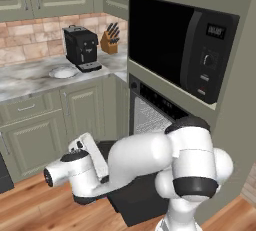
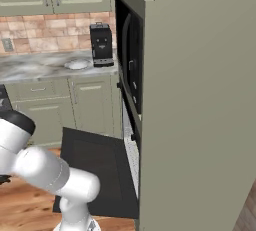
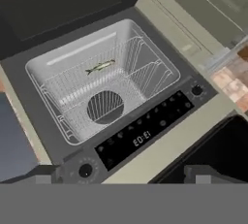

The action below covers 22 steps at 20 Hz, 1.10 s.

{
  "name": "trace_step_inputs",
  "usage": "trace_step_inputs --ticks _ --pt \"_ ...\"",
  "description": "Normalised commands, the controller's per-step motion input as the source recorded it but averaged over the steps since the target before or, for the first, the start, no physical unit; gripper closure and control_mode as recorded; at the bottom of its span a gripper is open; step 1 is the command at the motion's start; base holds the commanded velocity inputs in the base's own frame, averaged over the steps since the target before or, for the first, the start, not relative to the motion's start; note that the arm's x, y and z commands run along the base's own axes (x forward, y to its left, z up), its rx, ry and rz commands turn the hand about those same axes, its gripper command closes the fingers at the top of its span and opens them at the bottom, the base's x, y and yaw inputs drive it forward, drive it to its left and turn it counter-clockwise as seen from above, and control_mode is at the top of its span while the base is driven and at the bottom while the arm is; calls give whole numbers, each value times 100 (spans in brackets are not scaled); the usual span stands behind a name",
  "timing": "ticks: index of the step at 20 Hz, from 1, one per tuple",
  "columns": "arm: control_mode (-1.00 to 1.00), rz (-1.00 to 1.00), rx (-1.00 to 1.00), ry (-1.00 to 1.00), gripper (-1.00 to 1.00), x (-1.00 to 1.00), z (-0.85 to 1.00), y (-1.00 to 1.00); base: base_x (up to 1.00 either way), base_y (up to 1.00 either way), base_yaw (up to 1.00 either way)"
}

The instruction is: Place the fish on the bottom rack of the oven, and slide the tray back inside. Close the oven door.

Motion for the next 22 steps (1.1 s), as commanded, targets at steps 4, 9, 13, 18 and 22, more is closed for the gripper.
trace_step_inputs --ticks 4,9,13,18,22 --pt "-100 0 -38 0 -100 -43 -61 95 0 0 0" --pt "-100 0 -34 3 -100 -14 -62 87 0 0 0" --pt "-100 -4 -22 17 -100 26 -62 45 0 0 0" --pt "-100 -5 -19 20 -100 26 -54 25 0 0 0" --pt "-100 -1 -9 4 -100 0 -13 0 0 0 0"
